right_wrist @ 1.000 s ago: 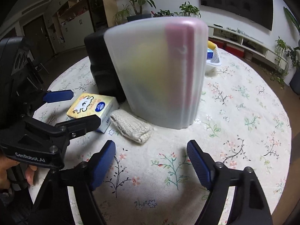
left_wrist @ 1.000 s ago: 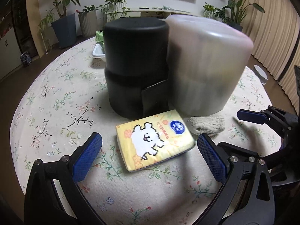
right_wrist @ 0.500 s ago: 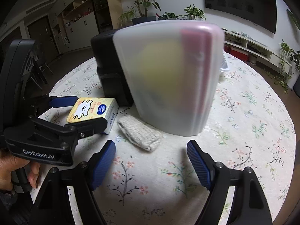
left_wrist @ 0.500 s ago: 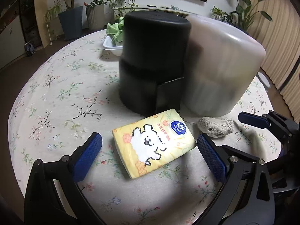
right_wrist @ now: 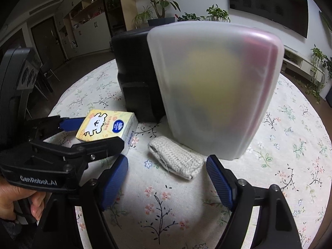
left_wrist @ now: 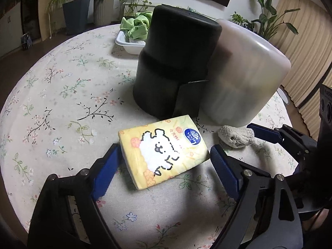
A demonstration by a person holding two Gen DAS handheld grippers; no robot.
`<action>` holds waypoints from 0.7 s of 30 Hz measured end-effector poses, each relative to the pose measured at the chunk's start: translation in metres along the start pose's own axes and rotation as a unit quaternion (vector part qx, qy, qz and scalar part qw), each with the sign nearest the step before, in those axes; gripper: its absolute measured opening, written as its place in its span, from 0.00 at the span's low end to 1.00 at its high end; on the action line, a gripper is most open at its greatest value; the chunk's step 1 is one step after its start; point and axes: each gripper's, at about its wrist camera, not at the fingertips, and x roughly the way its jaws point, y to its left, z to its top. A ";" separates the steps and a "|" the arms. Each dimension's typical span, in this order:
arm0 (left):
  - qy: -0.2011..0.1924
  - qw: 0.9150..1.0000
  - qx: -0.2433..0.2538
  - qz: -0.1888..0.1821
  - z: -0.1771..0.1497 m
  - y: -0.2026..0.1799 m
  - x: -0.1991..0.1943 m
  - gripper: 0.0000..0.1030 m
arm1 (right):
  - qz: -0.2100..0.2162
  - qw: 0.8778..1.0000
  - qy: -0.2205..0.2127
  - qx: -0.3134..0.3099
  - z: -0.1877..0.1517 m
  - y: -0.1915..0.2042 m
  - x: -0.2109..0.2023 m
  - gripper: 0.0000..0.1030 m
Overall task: Organize soft objects
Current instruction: 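Close the left gripper on the yellow tissue pack while the right closes on the cream knitted pad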
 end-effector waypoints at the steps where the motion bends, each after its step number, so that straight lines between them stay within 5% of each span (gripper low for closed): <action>1: -0.001 1.000 0.000 0.001 0.001 0.001 0.000 0.85 | -0.001 1.000 0.001 -0.002 0.000 0.001 0.001 0.79; 6: -0.005 1.000 -0.006 -0.004 0.000 0.004 -0.001 0.81 | -0.001 1.000 0.013 0.001 0.006 0.002 0.009 0.73; 10: -0.009 1.000 -0.012 -0.009 -0.001 0.005 -0.003 0.77 | -0.002 1.000 0.014 0.005 0.008 0.002 0.012 0.53; 21: -0.025 0.999 -0.018 -0.021 -0.004 0.007 -0.013 0.58 | 0.009 1.000 -0.005 0.014 -0.008 -0.003 -0.012 0.48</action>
